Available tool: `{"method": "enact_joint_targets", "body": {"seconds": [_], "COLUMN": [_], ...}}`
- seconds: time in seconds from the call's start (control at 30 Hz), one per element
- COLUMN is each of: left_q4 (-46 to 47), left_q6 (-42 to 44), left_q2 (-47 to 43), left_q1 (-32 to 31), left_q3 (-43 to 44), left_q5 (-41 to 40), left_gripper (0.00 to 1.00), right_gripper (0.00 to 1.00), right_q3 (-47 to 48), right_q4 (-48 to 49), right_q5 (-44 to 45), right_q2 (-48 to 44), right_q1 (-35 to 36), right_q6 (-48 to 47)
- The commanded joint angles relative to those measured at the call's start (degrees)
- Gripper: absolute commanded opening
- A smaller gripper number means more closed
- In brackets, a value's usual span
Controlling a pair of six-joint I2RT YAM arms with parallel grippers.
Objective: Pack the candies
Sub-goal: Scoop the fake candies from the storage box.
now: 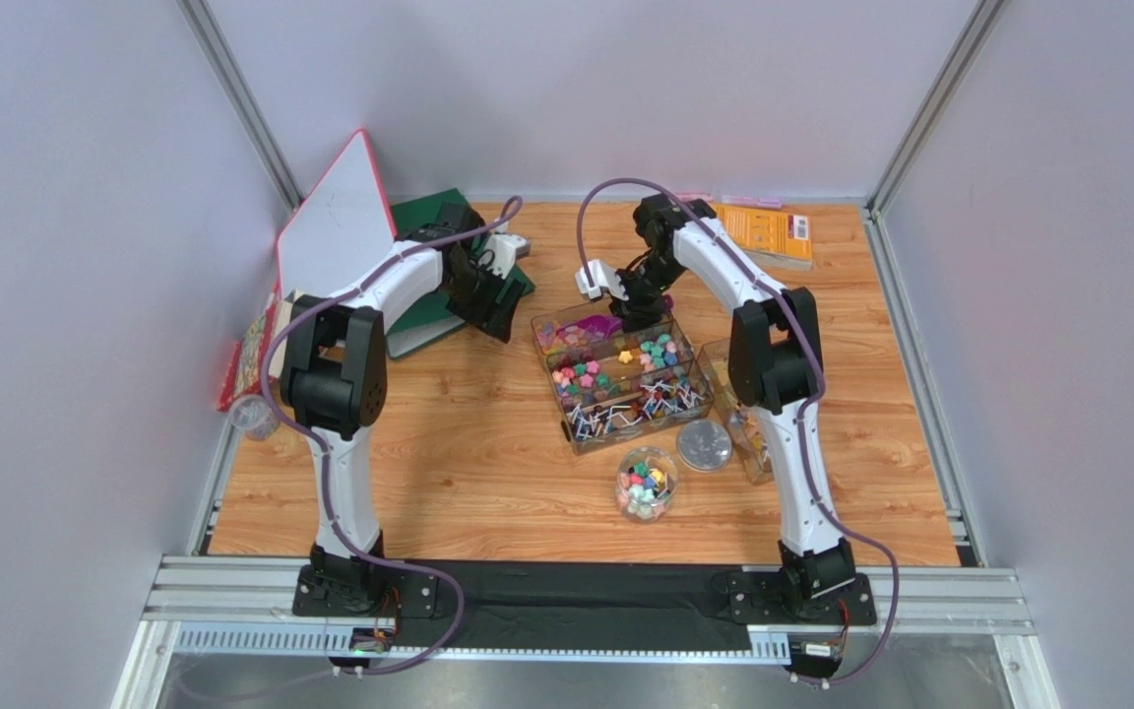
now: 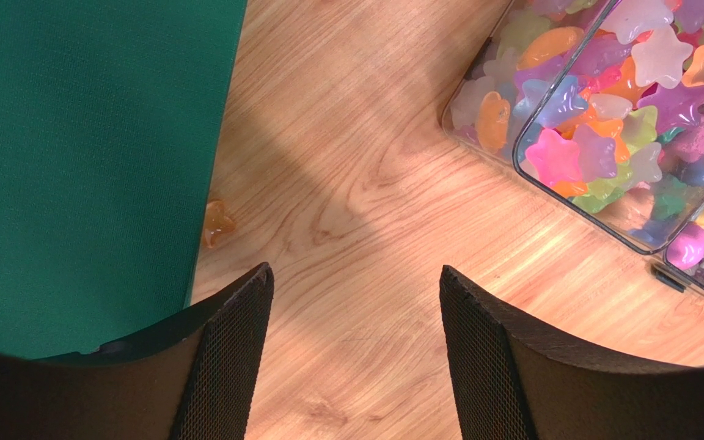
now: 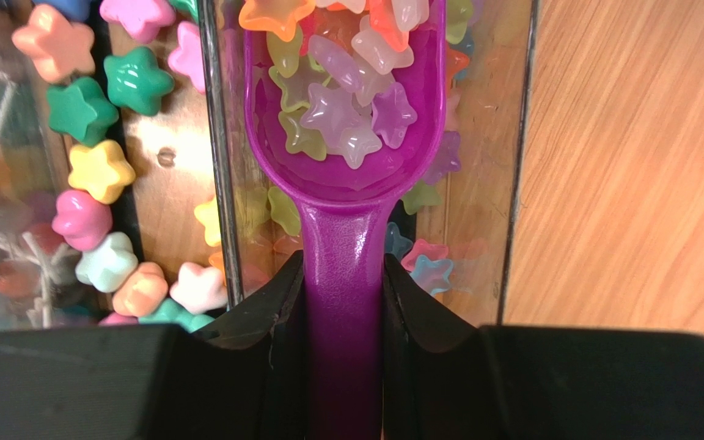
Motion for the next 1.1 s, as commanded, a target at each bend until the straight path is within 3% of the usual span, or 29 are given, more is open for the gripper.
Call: {"method": "enact_joint_targets", "body": {"seconds": [0.0, 0.13, 0.33, 0.6, 0.63, 1.07], "left_q4": [-0.3, -0.3, -1.0, -6.1, -6.5, -10.5], "left_q6": [0.9, 1.0, 2.5, 7.6, 7.8, 7.9], "left_q2": [-0.3, -0.2, -1.0, -2.3, -2.4, -3.1], "left_q1": [0.3, 0.3, 0.3, 0.3, 0.3, 0.3], "left_q3": [1.9, 2.1, 2.7, 6.0, 7.1, 13.2], "left_q5": [0.5, 0.0, -0.4, -2.6, -2.5, -3.0], "left_gripper": [0.73, 0.73, 0.74, 0.92, 0.99, 1.00], "right_gripper": [0.00, 0.00, 0.00, 0.00, 0.00, 0.00], "right_q3": [-2.8, -4.5, -6.8, -7.6, -7.6, -13.7], "right_q4": [-8.2, -6.5, -6.2, -5.7, -5.6, -0.4], "right_q5": [-1.8, -1.6, -8.1, -14.0, -15.2, -16.3], "right_q2": [1.3, 0.1, -2.1, -4.7, -5.0, -10.6], "right_q1": [0.6, 0.9, -2.3, -5.5, -5.9, -8.4], "right_q6": [9.3, 10.2, 7.1, 6.8, 6.9, 8.4]}}
